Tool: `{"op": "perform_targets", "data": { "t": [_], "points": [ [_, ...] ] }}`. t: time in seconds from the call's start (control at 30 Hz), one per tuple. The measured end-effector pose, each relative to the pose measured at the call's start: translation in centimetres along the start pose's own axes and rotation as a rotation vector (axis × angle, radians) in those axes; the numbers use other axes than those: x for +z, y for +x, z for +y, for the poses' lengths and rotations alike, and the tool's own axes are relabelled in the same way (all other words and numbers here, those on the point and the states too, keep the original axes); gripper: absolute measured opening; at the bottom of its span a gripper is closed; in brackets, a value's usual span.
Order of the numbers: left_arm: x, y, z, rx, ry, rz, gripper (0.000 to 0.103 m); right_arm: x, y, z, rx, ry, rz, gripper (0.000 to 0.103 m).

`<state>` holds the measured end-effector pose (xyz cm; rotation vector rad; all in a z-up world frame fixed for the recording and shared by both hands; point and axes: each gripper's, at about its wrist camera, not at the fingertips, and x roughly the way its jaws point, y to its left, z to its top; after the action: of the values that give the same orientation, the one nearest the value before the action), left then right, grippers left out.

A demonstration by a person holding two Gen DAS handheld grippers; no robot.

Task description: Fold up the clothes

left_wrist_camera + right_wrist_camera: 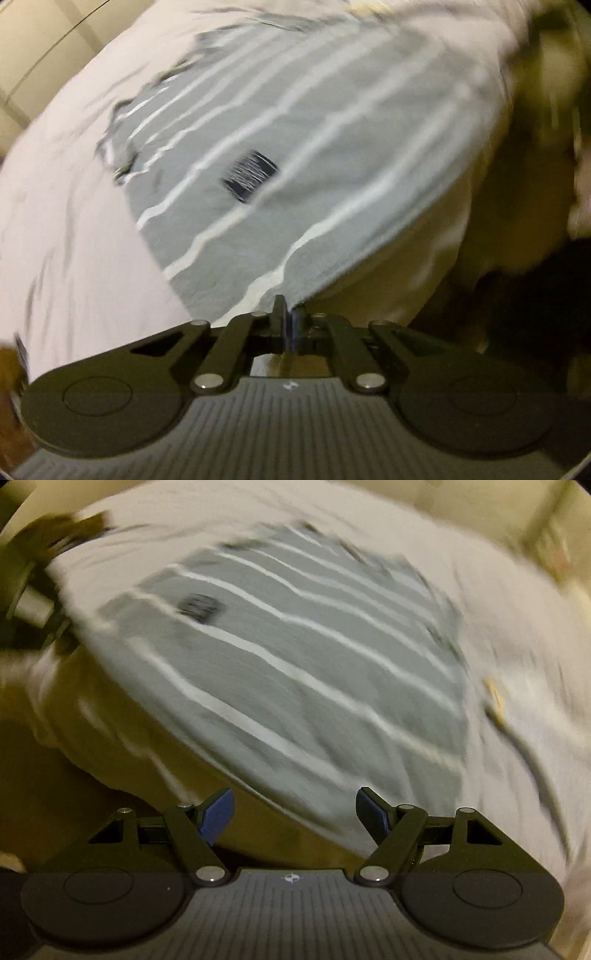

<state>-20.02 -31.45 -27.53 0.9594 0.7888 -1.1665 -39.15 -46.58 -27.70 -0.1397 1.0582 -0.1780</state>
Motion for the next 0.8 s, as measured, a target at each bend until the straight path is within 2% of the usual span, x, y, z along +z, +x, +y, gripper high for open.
{"op": "perform_targets", "data": {
  "t": [0.13, 0.23, 0.3, 0.33, 0.37, 0.43, 0.53, 0.67, 0.7, 0.8],
  "points": [
    [1.4, -1.0, 1.8, -0.044, -0.072, -0.007, 0.001, 1.1, 1.8, 5.3, 0.008, -0.17, -0.139, 0.078],
    [2.1, -1.4, 1.9, -0.06, -0.073, -0.012, 0.001, 2.2, 4.0, 8.1, -0.028, -0.219, -0.215, 0.078],
    [2.5, -1.6, 2.1, -0.068, -0.068, -0.018, 0.001, 2.6, 5.8, 8.8, -0.073, -0.221, -0.214, 0.072],
    [2.6, -1.7, 2.2, -0.072, -0.066, -0.022, 0.001, 2.6, 6.8, 8.8, -0.106, -0.219, -0.199, 0.064],
    [2.6, -1.8, 2.2, -0.076, -0.063, -0.029, 0.001, 2.3, 7.7, 8.4, -0.15, -0.216, -0.172, 0.053],
    [2.6, -2.0, 2.3, -0.083, -0.057, -0.039, 0.001, 1.1, 8.7, 6.5, -0.234, -0.192, -0.129, 0.044],
    [2.0, -2.2, 2.3, -0.081, -0.043, -0.037, 0.001, -1.9, 8.8, 2.3, -0.331, -0.161, -0.073, 0.044],
    [1.5, -1.8, 2.2, -0.072, -0.015, -0.017, 0.001, -5.9, 8.6, -3.2, -0.424, -0.175, 0.036, 0.037],
    [1.5, -1.7, 2.2, -0.071, -0.007, -0.014, 0.001, -6.6, 8.6, -4.2, -0.44, -0.19, 0.061, 0.037],
    [1.4, -1.2, 2.1, -0.067, 0.02, -0.006, 0.001, -7.2, 7.9, -6.6, -0.445, -0.243, 0.094, 0.024]
  ]
}}
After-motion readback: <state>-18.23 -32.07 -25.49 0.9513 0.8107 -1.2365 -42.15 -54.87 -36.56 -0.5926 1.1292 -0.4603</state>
